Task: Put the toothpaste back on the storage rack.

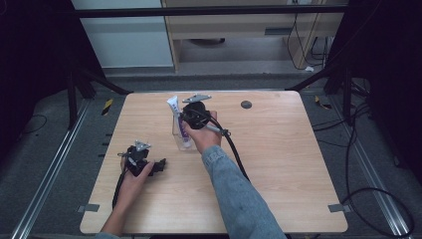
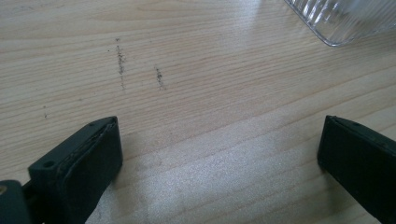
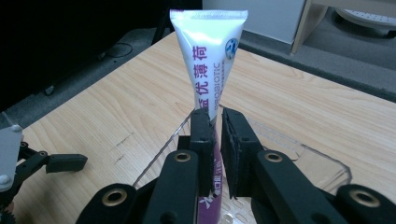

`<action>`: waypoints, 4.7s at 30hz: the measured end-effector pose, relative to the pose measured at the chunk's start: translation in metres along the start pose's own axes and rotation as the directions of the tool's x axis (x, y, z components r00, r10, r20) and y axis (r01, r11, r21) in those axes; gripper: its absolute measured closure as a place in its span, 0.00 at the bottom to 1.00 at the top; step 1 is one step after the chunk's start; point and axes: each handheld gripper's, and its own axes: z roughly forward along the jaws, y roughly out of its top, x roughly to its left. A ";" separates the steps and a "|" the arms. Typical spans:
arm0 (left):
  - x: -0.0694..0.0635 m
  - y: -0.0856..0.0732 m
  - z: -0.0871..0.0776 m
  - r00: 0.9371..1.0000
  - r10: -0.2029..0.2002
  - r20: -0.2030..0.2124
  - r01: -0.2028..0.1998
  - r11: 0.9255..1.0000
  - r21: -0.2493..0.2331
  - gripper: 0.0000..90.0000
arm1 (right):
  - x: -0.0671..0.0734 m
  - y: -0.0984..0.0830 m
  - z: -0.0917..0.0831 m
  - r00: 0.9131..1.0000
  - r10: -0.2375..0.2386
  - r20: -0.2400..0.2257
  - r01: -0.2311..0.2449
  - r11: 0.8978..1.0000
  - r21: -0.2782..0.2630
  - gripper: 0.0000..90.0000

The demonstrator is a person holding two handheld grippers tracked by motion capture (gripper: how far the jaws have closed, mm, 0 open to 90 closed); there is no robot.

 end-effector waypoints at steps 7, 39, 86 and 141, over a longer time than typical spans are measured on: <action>0.000 0.000 0.001 1.000 -0.002 0.000 0.002 1.000 -0.002 0.00 | -0.004 0.003 -0.010 1.000 -0.004 0.006 0.004 1.000 -0.007 0.90; 0.000 0.002 0.002 1.000 0.001 0.000 -0.001 1.000 0.000 0.00 | -0.028 -0.008 -0.057 0.996 -0.088 0.007 0.088 0.996 -0.033 0.17; 0.000 0.002 0.002 1.000 -0.004 -0.004 0.004 1.000 0.001 0.00 | -0.129 -0.082 -0.151 0.984 -0.027 0.174 0.025 1.000 0.012 0.17; 0.000 0.002 0.002 1.000 -0.004 -0.004 0.004 1.000 0.001 0.00 | -0.196 -0.196 -0.121 0.941 0.147 0.303 -0.200 0.968 0.150 0.11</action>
